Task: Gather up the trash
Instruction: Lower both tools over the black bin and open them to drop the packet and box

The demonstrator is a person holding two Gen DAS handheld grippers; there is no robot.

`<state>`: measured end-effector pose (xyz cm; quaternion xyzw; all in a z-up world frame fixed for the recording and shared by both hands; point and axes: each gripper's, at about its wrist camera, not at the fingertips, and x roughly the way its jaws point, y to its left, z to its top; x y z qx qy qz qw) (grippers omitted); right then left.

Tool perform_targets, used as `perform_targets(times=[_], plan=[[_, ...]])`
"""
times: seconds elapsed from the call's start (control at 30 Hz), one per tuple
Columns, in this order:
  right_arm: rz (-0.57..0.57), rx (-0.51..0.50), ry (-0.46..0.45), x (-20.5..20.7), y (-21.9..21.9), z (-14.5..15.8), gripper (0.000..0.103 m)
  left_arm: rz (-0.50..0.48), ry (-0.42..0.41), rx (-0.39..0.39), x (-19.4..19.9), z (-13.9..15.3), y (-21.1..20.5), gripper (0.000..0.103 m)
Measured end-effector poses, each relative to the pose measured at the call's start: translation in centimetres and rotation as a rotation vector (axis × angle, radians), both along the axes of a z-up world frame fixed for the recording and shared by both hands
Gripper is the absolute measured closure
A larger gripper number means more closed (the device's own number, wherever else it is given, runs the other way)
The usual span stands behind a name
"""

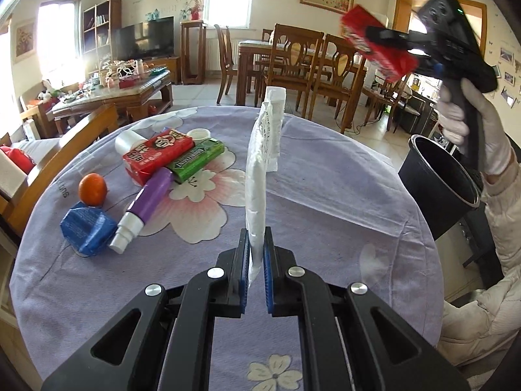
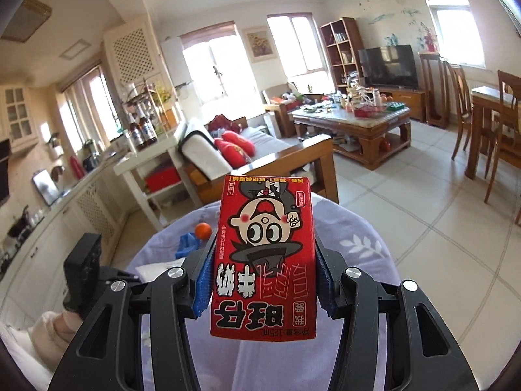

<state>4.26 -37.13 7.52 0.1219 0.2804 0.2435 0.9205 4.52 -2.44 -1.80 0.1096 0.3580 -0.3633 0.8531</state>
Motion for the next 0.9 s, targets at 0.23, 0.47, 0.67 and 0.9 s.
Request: perform_targets(times=[0.23, 0.47, 0.67, 0.9], plan=[[-0.03, 0.042, 0.011, -5.4, -3.5, -0.5, 0.052, 0.064, -0.073, -0.03, 0.5, 0.7, -2.1, 0.098], [-0.064, 0.092, 0.012, -9.9, -6.6, -0.8, 0.052, 0.029, -0.15, -0.126, -1.3, 3.2, -4.2, 0.098], [-0.152, 0.13, -0.001, -14.7, -11.1, -1.4, 0.052, -0.06, -0.152, -0.191, -3.4, 4.8, -8.4, 0.098], [-0.296, 0.158, 0.003, -21.2, -17.8, -3.1, 0.052, -0.205, -0.127, -0.235, -5.8, 4.6, -16.5, 0.098]])
